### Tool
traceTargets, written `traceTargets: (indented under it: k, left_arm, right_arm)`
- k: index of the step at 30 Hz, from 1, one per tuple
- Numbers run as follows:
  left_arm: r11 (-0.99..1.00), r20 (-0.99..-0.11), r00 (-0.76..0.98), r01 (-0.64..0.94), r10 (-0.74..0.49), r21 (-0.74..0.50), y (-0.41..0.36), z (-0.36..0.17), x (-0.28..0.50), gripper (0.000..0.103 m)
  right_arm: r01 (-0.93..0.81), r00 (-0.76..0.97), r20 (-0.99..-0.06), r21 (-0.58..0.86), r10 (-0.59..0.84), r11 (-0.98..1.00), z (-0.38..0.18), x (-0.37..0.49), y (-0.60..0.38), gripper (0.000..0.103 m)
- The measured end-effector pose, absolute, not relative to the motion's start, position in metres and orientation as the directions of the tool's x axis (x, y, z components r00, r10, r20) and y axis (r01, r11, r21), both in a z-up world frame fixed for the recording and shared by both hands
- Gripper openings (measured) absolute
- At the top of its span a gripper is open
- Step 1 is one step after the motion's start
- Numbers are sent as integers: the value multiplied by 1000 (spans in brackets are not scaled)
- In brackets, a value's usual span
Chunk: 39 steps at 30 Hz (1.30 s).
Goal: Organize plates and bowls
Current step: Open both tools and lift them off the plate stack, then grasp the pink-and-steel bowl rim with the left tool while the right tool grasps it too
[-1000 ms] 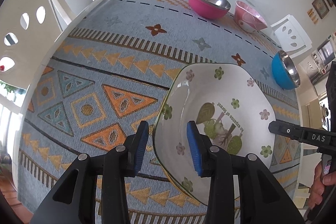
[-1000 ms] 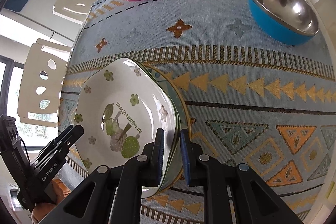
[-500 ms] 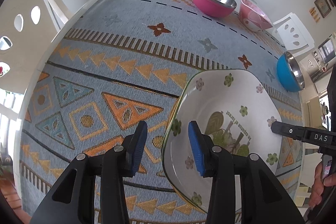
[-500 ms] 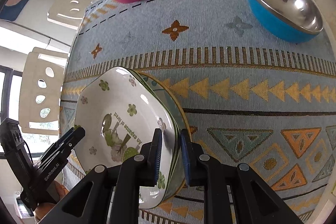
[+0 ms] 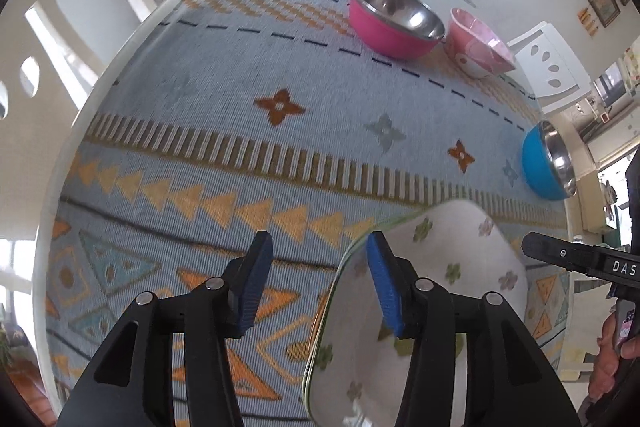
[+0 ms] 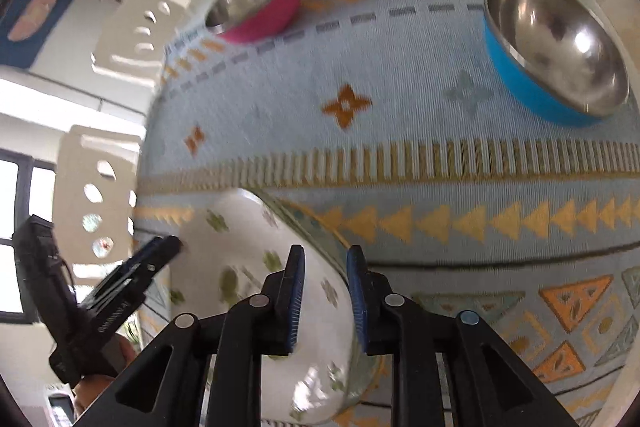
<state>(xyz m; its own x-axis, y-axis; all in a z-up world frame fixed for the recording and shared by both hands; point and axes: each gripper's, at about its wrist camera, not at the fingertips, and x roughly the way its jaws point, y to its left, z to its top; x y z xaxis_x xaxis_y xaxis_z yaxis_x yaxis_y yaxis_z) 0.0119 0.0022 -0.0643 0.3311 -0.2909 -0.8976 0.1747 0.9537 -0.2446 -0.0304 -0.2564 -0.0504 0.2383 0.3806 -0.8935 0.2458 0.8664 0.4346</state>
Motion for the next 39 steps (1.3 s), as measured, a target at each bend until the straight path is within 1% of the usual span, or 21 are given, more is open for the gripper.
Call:
traceTargets:
  k: [2,3,7,10,17,21,24,28,33,39]
  left_arm:
    - [950,-894,335,191,-298,-246,-1,-61,26,48]
    - [948,-892,337,200,-303,-246,-3,-59,33,50]
    - [938,-883,338,233,-327,-258,-7,-56,64,52]
    - [931,-877,342,263,-336,-254,-10,-52,89,52]
    - [922,-866,368,314,-340,-228,-23,-40,146,53]
    - [911,-844,387,326,-372,-252,-34,-30,175,53]
    - [901,-831,381,318,-405,-294,-47,-30,198,53]
    - [910,-839,368,266,-400,-317,-59,-48,220,53]
    - [923,-850,372,239,-373,-301,-71,-65,229,53]
    - [935,-856,382,208,-348,-288,-76,-73,238,51]
  right_arm:
    - [252,274,-883,448,380,858,-46,-23,-260,47]
    - [254,287,-879,454,382,854,-45,-19,-261,48]
    - [294,344,-855,491,389,820,-42,2,-266,49]
    - [312,352,-852,498,388,809,-44,22,-264,49]
    - [260,380,-827,525,413,811,-28,71,-255,49]
    - [217,397,-809,542,434,812,-11,104,-260,49]
    - [196,393,-793,566,465,800,-6,132,-266,49]
    - [161,348,-811,545,470,823,-17,165,-265,49]
    - [125,289,-828,530,481,838,-44,190,-259,49]
    - [141,272,-806,573,525,807,-72,206,-260,49]
